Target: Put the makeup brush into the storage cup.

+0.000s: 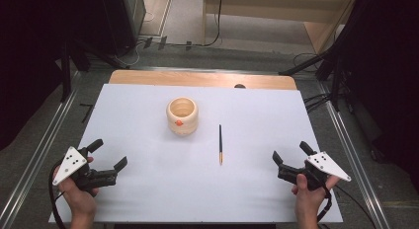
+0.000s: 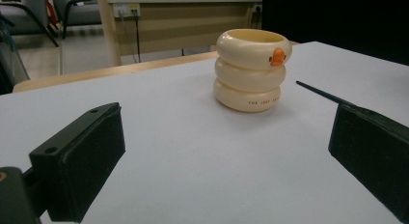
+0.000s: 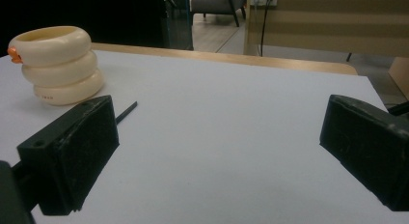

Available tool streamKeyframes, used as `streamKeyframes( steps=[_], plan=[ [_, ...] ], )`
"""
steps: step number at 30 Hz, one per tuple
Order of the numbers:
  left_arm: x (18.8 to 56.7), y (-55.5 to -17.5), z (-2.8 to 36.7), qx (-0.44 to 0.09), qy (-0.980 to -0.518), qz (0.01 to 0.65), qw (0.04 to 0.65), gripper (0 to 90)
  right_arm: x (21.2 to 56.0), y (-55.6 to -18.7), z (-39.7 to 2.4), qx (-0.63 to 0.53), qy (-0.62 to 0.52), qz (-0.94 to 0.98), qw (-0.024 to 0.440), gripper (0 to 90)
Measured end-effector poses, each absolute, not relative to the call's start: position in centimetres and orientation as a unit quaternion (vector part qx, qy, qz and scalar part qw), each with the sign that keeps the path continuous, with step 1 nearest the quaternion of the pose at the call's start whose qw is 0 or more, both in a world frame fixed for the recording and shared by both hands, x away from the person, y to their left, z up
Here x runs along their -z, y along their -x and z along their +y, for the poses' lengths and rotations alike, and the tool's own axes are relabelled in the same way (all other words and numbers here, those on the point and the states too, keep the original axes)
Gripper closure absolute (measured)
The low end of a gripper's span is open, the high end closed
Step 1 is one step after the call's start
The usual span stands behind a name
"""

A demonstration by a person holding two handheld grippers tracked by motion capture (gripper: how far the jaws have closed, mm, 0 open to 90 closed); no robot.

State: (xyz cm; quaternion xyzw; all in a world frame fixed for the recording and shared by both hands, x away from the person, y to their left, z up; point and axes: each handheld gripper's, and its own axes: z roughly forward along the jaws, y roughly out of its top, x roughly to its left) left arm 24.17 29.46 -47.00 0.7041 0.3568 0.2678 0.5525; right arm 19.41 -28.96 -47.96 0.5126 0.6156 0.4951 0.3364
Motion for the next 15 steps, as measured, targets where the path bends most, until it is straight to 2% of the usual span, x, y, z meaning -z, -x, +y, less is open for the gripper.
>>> streamKeyframes(
  steps=[15],
  plan=[
    [47.1,-23.8,29.1,-0.269,-0.707,0.354,0.550,0.0,47.4,-20.1,-26.9,-0.474,-0.515,0.630,0.336,8.0]
  ],
)
